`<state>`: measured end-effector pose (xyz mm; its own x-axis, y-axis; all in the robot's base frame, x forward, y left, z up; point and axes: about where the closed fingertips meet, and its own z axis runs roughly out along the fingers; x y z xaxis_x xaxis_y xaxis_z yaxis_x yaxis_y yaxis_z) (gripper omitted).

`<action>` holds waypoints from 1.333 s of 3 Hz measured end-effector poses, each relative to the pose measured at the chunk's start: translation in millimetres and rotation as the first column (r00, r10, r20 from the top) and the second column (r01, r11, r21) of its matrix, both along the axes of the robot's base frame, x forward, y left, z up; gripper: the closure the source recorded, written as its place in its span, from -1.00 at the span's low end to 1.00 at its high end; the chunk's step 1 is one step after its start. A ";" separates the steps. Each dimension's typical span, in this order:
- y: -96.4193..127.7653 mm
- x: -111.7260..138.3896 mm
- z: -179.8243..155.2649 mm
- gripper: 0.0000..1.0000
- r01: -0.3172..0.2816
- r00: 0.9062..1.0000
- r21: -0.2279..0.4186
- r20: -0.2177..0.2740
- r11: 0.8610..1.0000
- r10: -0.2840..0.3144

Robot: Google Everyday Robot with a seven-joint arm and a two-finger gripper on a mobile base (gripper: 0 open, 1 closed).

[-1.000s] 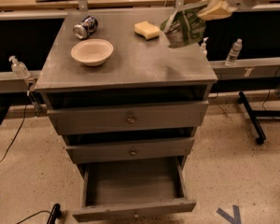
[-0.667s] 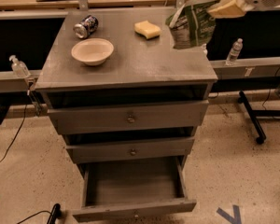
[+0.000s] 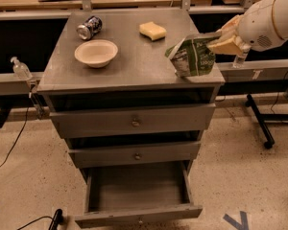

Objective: Place green jalapeno chip bag into bottom drawer

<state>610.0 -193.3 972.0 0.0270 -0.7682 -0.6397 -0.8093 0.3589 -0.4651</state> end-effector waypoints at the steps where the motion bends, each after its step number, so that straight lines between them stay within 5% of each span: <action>1: 0.0 0.0 0.0 1.00 0.000 1.000 0.000 0.000 1.000 0.000; 2: 6.2 -13.8 -6.7 1.00 -0.019 0.998 0.103 -0.055 0.995 0.025; 3: 25.3 -60.0 -13.4 1.00 -0.029 0.984 0.295 -0.157 0.955 0.079; 4: 52.4 -111.7 -53.4 1.00 -0.006 0.943 0.441 -0.296 0.898 0.151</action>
Offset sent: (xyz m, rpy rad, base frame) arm -0.0515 0.0146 -0.0163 0.3825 0.2060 0.0748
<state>498.3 -141.0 918.7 -0.1826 -0.4208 -0.8886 -0.9199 0.3922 0.0034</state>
